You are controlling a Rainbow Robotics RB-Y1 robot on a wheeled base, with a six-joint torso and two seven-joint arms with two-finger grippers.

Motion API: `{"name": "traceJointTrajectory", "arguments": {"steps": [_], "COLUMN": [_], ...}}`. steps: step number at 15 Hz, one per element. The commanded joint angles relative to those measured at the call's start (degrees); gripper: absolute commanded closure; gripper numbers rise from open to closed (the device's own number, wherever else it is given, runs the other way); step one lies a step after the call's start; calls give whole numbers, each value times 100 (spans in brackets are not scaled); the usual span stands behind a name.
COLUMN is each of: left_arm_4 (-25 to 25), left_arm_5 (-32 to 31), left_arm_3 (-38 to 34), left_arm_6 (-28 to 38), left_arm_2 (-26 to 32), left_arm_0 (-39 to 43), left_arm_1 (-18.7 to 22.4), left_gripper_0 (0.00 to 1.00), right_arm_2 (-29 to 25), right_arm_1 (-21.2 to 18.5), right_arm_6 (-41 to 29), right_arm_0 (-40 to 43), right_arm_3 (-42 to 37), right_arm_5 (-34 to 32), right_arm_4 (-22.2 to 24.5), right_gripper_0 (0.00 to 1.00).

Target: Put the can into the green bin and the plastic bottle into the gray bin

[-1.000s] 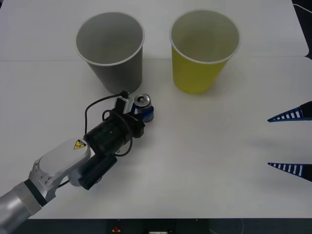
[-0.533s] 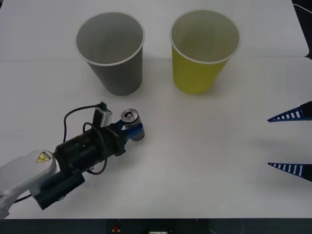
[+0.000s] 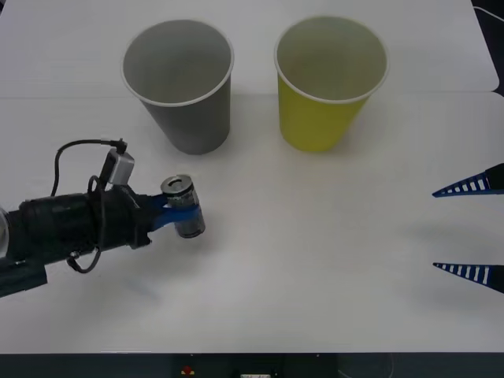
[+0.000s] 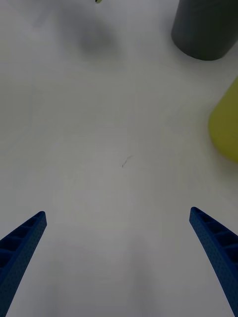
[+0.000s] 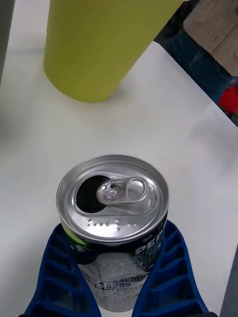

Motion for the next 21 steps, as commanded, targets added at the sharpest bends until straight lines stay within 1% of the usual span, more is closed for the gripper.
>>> {"name": "traceJointTrajectory", "arguments": {"steps": [1, 2, 5, 7, 8, 9, 11, 12, 13, 14, 17, 19, 21], "left_arm_4": [-1360, -1808, -2766, -3329, -3487, -3522, -3636, -3680, -3777, -3900, -3900, -3944, -3970], "left_arm_5": [-744, -920, -1447, -1473, -1500, -1728, -2704, -3117, -3363, -3495, -3934, -3899, -3785], "left_arm_3": [-505, -752, -1393, -1674, -1710, -1692, -1683, -1683, -1692, -1648, -1200, -760, -128], "left_arm_6": [1279, 1727, 2923, 3511, 3652, 3661, 3670, 3802, 3898, 3898, 3907, 3898, 3872], "left_arm_2": [856, 1094, 1691, 1771, 1771, 1814, 2280, 2403, 2421, 2412, 2307, 1981, 1542], "left_arm_0": [-1, -1, -9, -89, -194, -361, -809, -1047, -1301, -1530, -2347, -2875, -3499], "left_arm_1": [-13, -57, -391, -505, -540, -575, -786, -883, -971, -1041, -1313, -1480, -1727], "left_gripper_0": [100, 100, 100, 100, 100, 100, 100, 100, 100, 100, 100, 100, 100], "right_arm_2": [0, 0, 0, 0, 0, 0, 0, 0, 0, 0, 0, 0, 0], "right_arm_1": [0, 0, 0, 0, 0, 0, 0, 0, 0, 0, 0, 0, 0], "right_arm_6": [0, 0, 0, 0, 0, 0, 0, 0, 0, 0, 0, 0, 0], "right_arm_0": [0, 0, 0, 0, 0, 0, 0, 0, 0, 0, 0, 0, 0], "right_arm_3": [0, 0, 0, 0, 0, 0, 0, 0, 0, 0, 0, 0, 0], "right_arm_5": [0, 0, 0, 0, 0, 0, 0, 0, 0, 0, 0, 0, 0], "right_arm_4": [0, 0, 0, 0, 0, 0, 0, 0, 0, 0, 0, 0, 0], "right_gripper_0": [0, 0, 0, 0, 0, 0, 0, 0, 0, 0, 0, 0, 0]}}
